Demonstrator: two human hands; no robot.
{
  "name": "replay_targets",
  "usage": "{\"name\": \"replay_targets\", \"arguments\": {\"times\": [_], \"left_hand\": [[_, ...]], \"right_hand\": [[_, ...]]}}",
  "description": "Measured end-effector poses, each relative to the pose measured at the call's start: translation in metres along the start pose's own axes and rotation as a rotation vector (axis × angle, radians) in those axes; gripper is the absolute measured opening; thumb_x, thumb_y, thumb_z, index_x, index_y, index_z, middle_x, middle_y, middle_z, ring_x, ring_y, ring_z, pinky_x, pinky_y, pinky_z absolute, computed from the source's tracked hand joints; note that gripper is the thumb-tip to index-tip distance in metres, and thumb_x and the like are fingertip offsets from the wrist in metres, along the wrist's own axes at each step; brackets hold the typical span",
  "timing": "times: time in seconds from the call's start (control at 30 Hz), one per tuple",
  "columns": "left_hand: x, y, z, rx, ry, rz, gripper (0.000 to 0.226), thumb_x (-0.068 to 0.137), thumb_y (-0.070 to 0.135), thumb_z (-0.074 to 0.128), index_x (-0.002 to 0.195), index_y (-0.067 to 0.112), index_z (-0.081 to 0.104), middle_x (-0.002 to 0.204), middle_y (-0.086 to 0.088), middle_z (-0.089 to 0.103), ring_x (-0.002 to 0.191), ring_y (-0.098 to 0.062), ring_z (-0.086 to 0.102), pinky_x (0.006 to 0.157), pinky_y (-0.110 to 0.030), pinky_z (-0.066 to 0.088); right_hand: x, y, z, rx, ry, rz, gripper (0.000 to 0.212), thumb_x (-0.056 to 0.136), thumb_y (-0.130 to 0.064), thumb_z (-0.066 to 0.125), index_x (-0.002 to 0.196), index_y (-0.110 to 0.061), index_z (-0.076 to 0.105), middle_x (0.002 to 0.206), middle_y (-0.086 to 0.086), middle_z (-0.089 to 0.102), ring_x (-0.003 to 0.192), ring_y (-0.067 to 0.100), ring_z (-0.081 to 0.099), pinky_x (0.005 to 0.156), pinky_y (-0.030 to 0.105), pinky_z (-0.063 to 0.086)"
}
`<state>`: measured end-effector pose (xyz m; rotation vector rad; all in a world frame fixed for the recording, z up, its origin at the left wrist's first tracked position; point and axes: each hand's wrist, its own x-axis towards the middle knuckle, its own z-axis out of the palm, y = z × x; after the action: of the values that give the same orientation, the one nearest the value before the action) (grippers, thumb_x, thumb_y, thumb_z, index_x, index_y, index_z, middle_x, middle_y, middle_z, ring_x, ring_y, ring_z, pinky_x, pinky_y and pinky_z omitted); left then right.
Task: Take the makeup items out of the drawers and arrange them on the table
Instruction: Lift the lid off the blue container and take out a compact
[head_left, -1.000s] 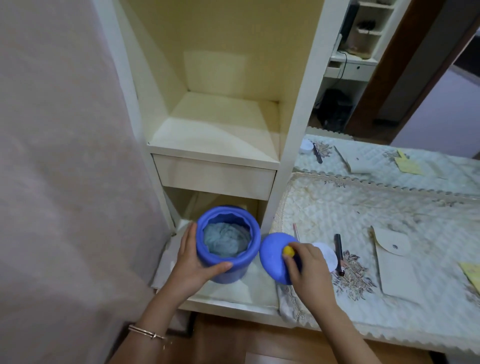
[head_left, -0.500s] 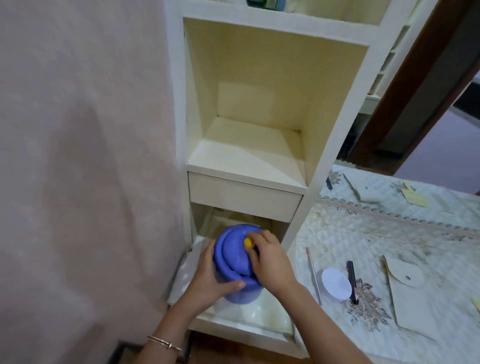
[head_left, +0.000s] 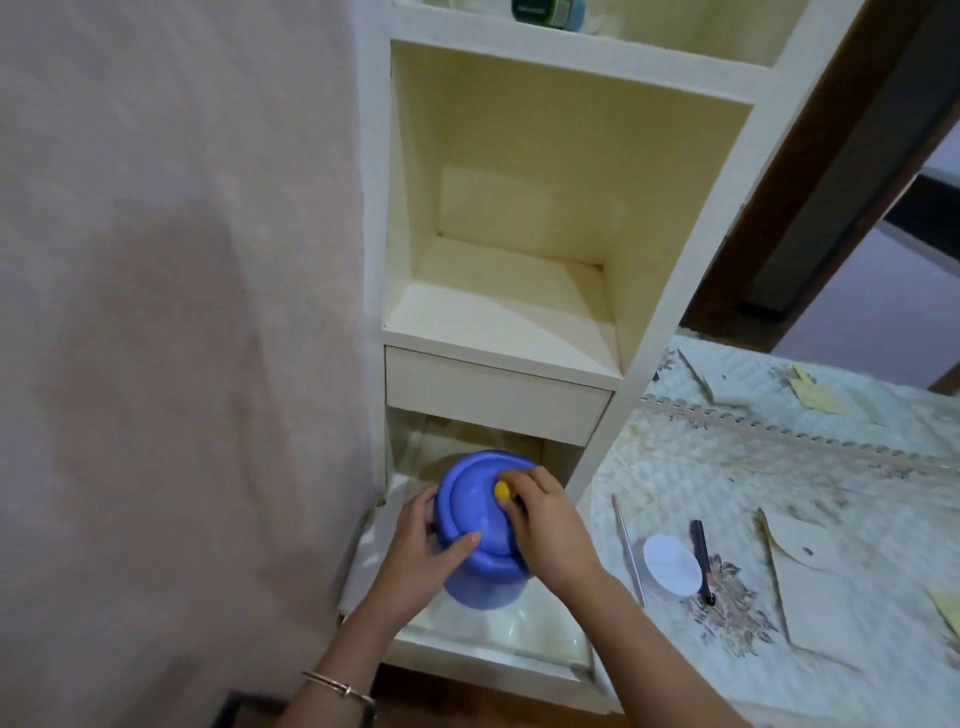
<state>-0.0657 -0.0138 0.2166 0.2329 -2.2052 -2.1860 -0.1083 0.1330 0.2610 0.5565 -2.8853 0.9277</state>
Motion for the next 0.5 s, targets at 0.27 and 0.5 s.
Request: {"name": "replay_targets", "arguments": {"times": [0.27, 0.5], "left_hand": [[0.001, 0.002, 0.001, 0.077, 0.021, -0.035, 0.074, 0.057, 0.035, 0.076, 0.12, 0.025, 0.038, 0.124, 0.0, 0.045, 0.111, -0.02, 0.053, 0.094, -0.035, 0.047], [-0.02, -0.016, 0.0, 0.114, 0.185, -0.082, 0.054, 0.083, 0.006, 0.062, 0.132, 0.005, 0.038, 0.128, -0.003, 0.044, 0.105, -0.024, 0.052, 0.083, -0.025, 0.043]], "right_hand": [[-0.005, 0.002, -0.002, 0.076, -0.018, 0.001, 0.036, 0.09, -0.016, 0.052, 0.126, -0.009, 0.05, 0.125, 0.011, 0.054, 0.117, 0.024, 0.049, 0.1, 0.031, 0.041], [-0.074, 0.025, -0.017, 0.165, 0.146, 0.18, 0.041, 0.086, -0.025, 0.052, 0.124, -0.01, 0.052, 0.122, 0.007, 0.058, 0.112, 0.015, 0.05, 0.093, 0.003, 0.025]]}}
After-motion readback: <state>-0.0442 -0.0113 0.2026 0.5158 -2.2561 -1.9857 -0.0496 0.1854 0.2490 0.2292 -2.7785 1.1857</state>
